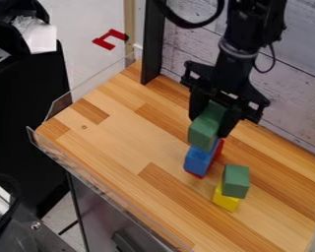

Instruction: Put the green rectangle on top of the blue rectangle

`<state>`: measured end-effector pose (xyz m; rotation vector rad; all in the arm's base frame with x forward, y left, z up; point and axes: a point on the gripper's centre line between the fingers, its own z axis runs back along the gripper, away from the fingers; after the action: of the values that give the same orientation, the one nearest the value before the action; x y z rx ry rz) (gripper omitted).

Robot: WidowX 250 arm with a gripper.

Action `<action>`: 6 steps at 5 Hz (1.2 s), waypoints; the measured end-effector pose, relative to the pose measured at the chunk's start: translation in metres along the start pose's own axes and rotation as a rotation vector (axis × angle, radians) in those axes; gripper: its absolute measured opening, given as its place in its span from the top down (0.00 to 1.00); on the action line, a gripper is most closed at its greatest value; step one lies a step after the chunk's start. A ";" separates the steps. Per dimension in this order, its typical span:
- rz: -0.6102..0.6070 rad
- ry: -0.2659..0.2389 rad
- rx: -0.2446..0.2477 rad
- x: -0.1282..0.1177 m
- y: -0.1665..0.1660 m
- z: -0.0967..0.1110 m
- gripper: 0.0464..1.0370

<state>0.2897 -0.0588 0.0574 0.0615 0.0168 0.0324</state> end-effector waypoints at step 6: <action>0.062 0.059 -0.016 0.005 0.000 -0.020 0.46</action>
<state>0.2940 -0.0577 0.0374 0.0451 0.0737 0.0959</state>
